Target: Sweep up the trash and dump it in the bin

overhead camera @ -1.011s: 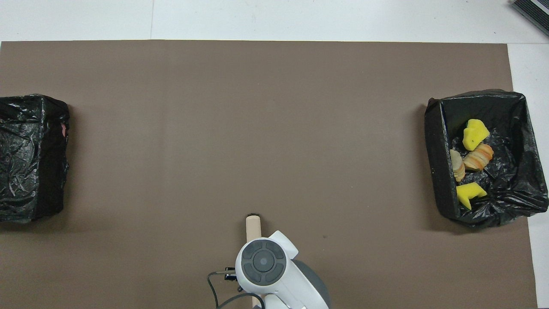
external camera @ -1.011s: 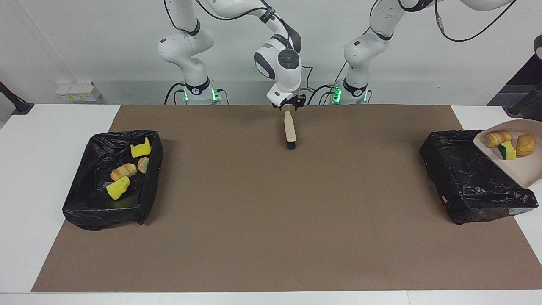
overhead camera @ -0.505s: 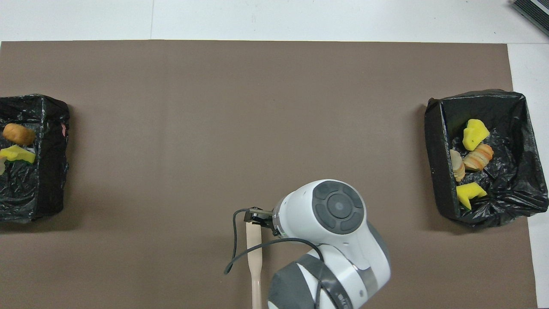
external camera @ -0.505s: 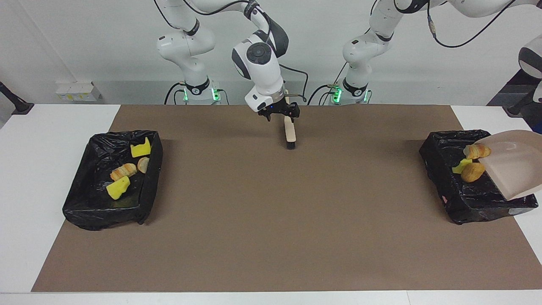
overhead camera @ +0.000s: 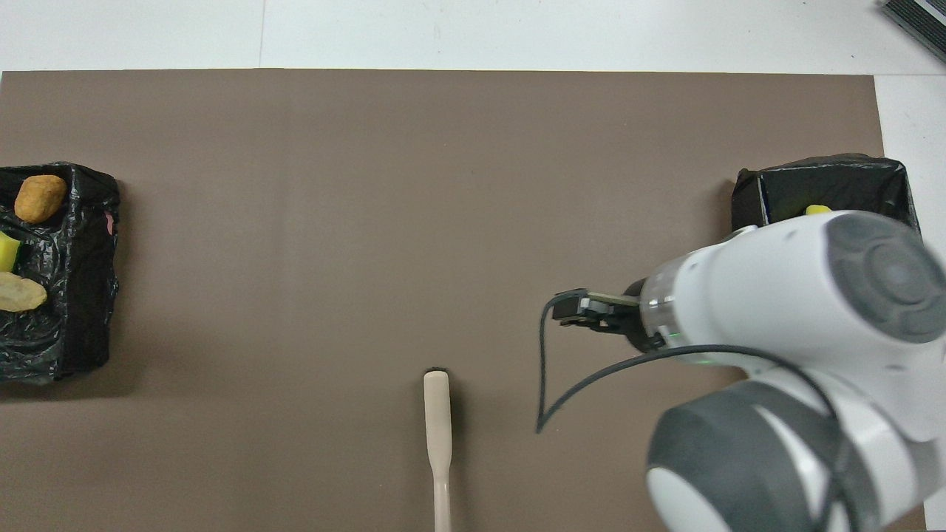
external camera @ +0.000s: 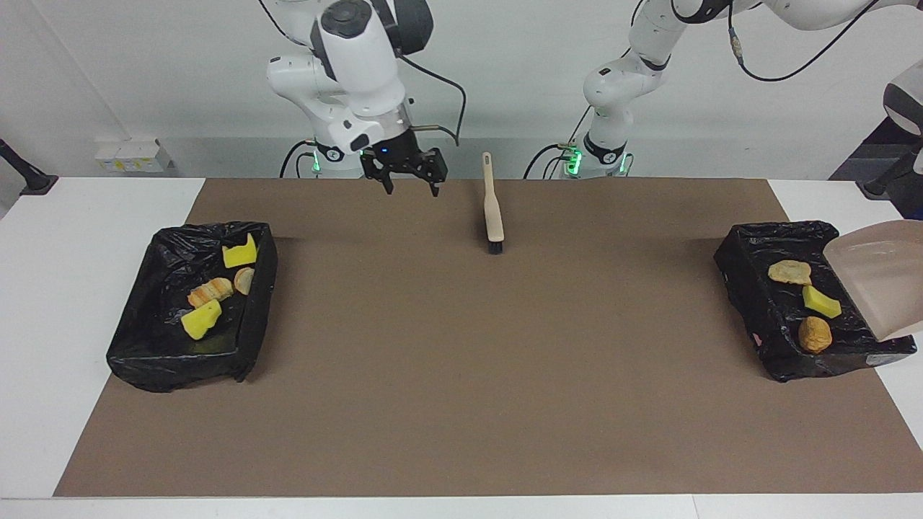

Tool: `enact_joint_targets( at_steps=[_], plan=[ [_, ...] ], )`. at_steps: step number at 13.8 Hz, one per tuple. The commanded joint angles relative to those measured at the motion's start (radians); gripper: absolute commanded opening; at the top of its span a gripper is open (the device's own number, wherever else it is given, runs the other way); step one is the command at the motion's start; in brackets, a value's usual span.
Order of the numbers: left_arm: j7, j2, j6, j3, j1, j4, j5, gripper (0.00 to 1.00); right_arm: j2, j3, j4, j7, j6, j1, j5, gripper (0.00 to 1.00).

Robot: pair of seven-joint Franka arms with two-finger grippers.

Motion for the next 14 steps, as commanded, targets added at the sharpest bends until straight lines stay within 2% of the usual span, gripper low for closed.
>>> enact_joint_targets(
  at_steps=[1,2,4,8,10,14],
  plan=[
    [-0.003,-0.008,0.010,0.001,-0.011,0.018,0.005,0.00,0.016,-0.012,0.080,-0.056,-0.085,-0.095,-0.036,1.00],
    [-0.004,-0.015,-0.001,-0.005,-0.019,0.021,-0.045,0.00,0.019,-0.023,0.103,-0.076,-0.114,-0.114,-0.058,1.00],
    [-0.004,-0.047,-0.043,-0.005,-0.021,0.020,-0.245,0.00,0.028,-0.038,0.164,-0.099,-0.158,-0.126,-0.130,1.00],
    [-0.043,-0.099,-0.128,-0.006,-0.022,0.018,-0.399,0.00,0.030,-0.055,0.168,-0.162,-0.156,-0.134,-0.173,1.00],
    [-0.177,-0.130,-0.233,-0.019,-0.051,0.004,-0.447,0.00,0.030,-0.054,0.168,-0.165,-0.156,-0.157,-0.173,1.00],
    [-0.645,-0.169,-0.453,-0.020,-0.200,-0.025,-0.452,0.00,0.035,-0.049,0.169,-0.234,-0.158,-0.188,-0.196,1.00]
  ],
)
